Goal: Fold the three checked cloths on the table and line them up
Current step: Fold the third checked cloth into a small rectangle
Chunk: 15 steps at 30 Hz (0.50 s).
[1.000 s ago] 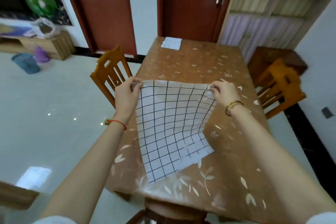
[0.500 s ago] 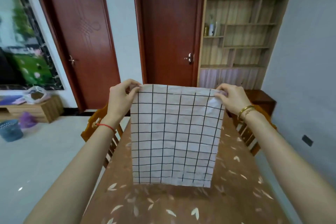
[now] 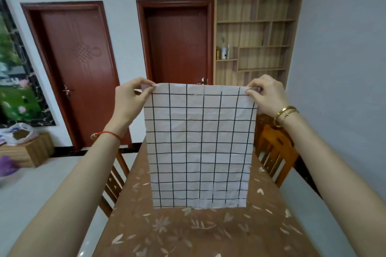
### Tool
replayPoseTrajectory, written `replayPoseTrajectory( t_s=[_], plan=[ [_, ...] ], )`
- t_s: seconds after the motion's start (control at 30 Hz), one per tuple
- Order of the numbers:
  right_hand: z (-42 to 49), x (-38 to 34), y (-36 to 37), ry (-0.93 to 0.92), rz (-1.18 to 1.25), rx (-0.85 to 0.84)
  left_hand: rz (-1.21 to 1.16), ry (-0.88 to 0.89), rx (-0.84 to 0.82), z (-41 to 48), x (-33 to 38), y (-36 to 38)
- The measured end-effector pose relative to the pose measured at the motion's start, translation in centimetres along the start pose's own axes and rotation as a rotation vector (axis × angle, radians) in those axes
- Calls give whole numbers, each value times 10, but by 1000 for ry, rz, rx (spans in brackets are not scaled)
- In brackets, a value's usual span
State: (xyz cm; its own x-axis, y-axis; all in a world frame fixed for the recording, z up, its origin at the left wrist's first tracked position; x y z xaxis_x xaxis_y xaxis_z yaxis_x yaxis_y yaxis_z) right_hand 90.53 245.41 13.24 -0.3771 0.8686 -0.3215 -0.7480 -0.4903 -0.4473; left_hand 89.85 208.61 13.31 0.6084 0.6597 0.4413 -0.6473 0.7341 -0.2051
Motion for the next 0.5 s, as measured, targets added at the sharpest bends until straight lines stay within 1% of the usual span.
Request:
replayPoseTrajectory(
  t_s=[0.13, 0.23, 0.3, 0.4, 0.5],
  plan=[
    [1, 8, -4, -9, -25, 67, 13, 18, -10, -5, -3, 6],
    [-3, 11, -5, 4, -80, 39, 29, -1, -32, -9, -7, 9],
    [-7, 13, -5, 7, -67, 15, 19, -23, -59, -12, -11, 10],
    [-15, 19, -3, 61, 5, -6, -104, -117, -168, -19, -20, 11],
    [-24, 24, 1, 85, 19, -55, -198, -222, -283, -26, -24, 10]
  ],
)
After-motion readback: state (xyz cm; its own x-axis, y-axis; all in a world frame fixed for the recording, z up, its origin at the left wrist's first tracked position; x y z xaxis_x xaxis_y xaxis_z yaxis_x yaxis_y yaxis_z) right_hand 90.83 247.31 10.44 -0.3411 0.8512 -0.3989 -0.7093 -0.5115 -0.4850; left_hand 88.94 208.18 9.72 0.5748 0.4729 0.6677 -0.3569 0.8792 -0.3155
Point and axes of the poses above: each hand's wrist, its own z-axis towards the middle knuckle, its own y-axis out of the palm, x = y × z, the point moved 2 cm from there along z, towards the middle knuckle, and after that the axes turned 10 degrees about x, right-handed, at the moved point
